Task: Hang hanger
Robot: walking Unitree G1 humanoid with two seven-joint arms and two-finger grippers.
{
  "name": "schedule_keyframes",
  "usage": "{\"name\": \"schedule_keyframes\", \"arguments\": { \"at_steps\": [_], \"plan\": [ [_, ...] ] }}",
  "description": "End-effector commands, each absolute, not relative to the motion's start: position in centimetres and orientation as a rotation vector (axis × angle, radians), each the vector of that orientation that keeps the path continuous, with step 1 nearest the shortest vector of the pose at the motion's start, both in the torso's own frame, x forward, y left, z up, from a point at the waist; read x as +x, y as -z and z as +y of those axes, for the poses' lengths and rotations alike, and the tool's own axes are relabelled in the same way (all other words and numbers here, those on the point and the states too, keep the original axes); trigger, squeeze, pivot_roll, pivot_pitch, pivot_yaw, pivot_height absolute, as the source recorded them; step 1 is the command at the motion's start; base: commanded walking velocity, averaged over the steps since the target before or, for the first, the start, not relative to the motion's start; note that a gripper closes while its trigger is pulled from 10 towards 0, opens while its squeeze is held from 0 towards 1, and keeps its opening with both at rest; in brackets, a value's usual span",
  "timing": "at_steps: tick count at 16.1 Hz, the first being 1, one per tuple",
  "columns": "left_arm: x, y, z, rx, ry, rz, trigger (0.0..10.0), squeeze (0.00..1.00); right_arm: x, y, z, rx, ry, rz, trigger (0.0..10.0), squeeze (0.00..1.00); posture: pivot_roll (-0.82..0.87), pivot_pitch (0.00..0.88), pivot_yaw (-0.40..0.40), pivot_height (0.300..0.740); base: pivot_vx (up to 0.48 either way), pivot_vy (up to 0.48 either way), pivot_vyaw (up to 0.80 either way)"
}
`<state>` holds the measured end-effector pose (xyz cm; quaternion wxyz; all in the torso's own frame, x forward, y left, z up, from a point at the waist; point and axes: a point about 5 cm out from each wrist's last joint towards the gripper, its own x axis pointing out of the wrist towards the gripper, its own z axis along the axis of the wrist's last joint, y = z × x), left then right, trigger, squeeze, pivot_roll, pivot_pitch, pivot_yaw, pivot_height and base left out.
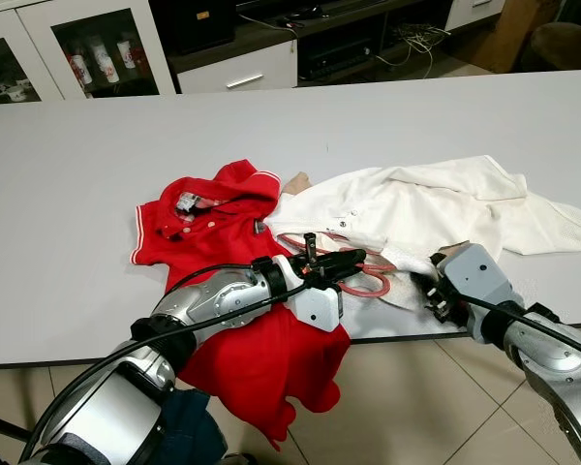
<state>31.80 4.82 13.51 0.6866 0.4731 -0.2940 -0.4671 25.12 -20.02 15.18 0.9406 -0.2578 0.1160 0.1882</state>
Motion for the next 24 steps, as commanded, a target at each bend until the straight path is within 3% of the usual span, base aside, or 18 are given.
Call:
{"name": "schedule_keyframes", "arguments": {
  "at_steps": [1, 6, 18, 20, 22, 24],
  "plan": [
    [31.8, -13.7, 4.8, 1.062, 1.049, -0.667, 0.0, 0.0, 25.2, -14.8, -20.7, -0.543, -0.351, 0.268, 0.0, 0.0, -0.01, 0.119, 0.063, 0.74, 0.0, 0.0, 0.0],
    [31.8, -13.6, 4.7, 1.057, 1.045, -0.666, 0.0, 0.0, 25.5, -14.9, -20.6, -0.539, -0.33, 0.246, 0.0, 0.0, -0.02, 0.109, 0.049, 0.74, 0.0, 0.0, 0.0],
    [32.0, -13.7, 4.9, 1.062, 1.032, -0.657, 0.0, 0.0, 27.2, -16.5, -24.5, -0.434, -0.054, 0.149, 0.0, 0.0, -0.02, 0.096, 0.044, 0.74, 0.0, 0.0, 0.0],
    [32.0, -13.6, 5.0, 1.066, 1.034, -0.653, 0.0, 0.0, 26.8, -16.6, -23.6, -0.367, -0.171, 0.157, 0.0, 0.0, -0.02, 0.096, 0.048, 0.74, 0.0, 0.0, 0.0],
    [32.0, -13.6, 4.8, 1.069, 1.039, -0.652, 0.0, 0.0, 24.6, -16.9, -21.0, -0.216, -0.491, 0.177, 0.0, 0.0, -0.03, 0.093, 0.052, 0.74, 0.0, 0.0, 0.0],
    [32.0, -13.6, 4.7, 1.072, 1.041, -0.654, 0.0, 0.0, 23.9, -17.8, -21.0, -0.15, -0.576, 0.16, 0.0, 0.0, -0.03, 0.091, 0.052, 0.74, 0.0, 0.0, 0.0]
  ]
}}
